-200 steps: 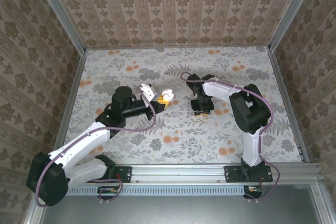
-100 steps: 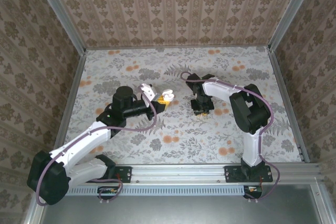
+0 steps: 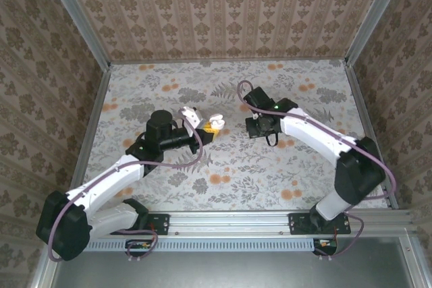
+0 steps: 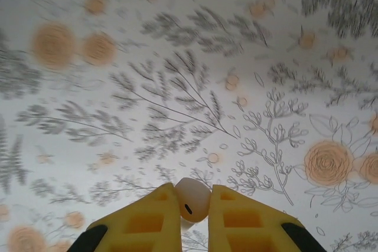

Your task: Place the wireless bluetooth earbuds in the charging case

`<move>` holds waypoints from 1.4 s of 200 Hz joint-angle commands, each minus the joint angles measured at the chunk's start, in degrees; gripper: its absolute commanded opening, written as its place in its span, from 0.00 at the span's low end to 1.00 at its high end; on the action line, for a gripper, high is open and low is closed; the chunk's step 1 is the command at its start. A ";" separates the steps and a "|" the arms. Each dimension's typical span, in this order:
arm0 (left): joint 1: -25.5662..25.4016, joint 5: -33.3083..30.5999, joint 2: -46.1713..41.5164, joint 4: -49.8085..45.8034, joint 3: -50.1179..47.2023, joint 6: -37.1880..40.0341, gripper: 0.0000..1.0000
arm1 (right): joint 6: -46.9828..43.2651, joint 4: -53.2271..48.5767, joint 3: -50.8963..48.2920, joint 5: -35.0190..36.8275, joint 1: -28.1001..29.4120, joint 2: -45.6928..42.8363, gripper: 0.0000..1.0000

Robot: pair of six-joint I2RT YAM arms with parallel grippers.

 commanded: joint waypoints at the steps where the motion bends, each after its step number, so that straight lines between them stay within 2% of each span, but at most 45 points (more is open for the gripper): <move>1: -0.36 0.78 0.10 3.27 0.46 -1.83 0.00 | -3.07 5.60 -2.51 1.97 1.86 -6.91 0.11; 44: -0.45 0.98 0.18 3.91 0.91 -2.69 0.00 | -7.61 14.15 -5.05 -0.20 4.34 -18.35 0.09; 93: -0.49 2.04 0.80 4.13 1.74 -3.04 0.00 | -16.62 20.68 -5.55 -5.12 7.45 -24.45 0.10; 156: -0.62 3.42 0.72 1.94 3.84 -3.41 0.00 | -25.32 21.90 -2.06 -4.68 10.84 -22.67 0.10; 175: -0.62 5.69 0.62 1.13 4.72 -3.68 0.00 | -27.20 22.51 -1.30 -4.59 11.78 -21.59 0.10; 280: -0.70 6.79 0.45 -0.92 5.93 -3.73 0.00 | -32.24 24.20 1.68 -1.18 15.74 -18.90 0.09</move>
